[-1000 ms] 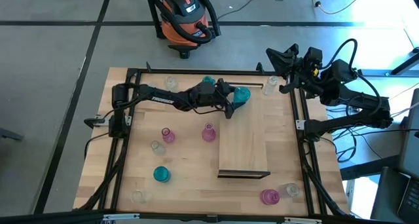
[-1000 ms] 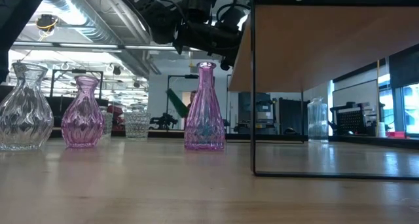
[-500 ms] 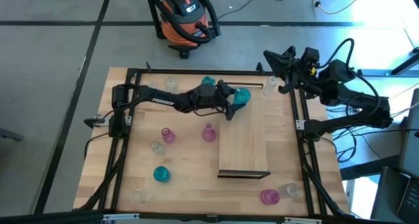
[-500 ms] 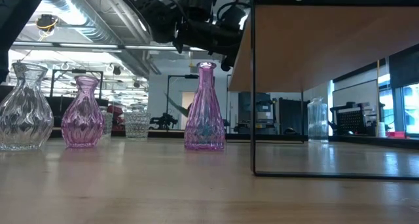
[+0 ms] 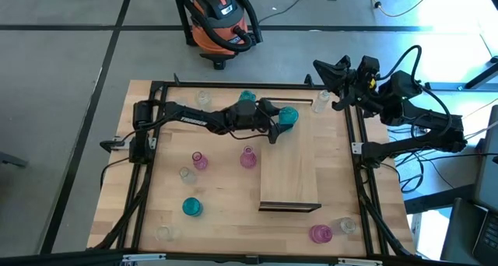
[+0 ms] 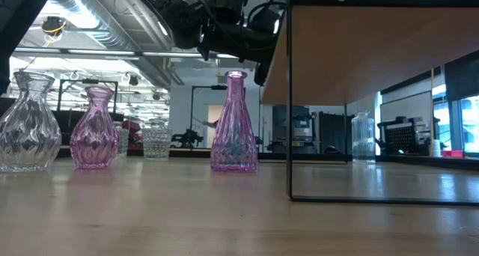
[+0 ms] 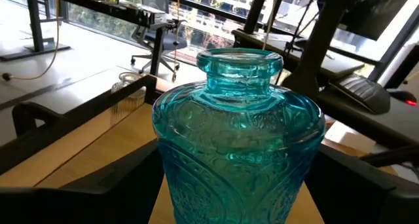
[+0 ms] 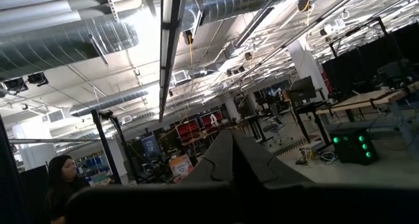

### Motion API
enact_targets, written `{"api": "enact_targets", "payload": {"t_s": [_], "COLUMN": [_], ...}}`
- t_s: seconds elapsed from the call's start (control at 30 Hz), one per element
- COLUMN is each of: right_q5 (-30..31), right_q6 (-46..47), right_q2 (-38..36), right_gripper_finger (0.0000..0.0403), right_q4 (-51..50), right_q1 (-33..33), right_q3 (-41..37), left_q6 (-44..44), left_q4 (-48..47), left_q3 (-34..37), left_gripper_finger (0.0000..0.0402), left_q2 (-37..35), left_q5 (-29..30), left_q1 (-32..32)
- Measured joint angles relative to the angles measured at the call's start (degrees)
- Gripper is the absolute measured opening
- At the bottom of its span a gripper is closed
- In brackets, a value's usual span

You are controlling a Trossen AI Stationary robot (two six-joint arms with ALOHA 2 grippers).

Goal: Sort vases onto shelf
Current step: Put the blue vase on the shelf

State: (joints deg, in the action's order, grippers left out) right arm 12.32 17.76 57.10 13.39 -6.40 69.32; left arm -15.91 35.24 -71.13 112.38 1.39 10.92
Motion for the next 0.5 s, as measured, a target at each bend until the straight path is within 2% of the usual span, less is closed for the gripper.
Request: {"api": "enact_targets", "payload": {"t_s": [0.33, 0.5], "right_q5": [-0.2, -1.5], "right_q6": [0.0, 0.0], "right_q2": [0.0, 0.0], "right_gripper_finger": [0.0001, 0.0001], "right_q4": [0.0, 0.0], "right_q1": [0.0, 0.0], "right_q3": [0.0, 0.0], "left_q6": [-0.3, 1.3], "left_q4": [0.0, 1.6], "left_q3": [0.0, 0.0], "left_gripper_finger": [0.0328, 0.0328], "left_q2": [0.1, 0.2], "left_q5": [-0.1, -7.5], "left_q1": [0.1, 0.5]}}
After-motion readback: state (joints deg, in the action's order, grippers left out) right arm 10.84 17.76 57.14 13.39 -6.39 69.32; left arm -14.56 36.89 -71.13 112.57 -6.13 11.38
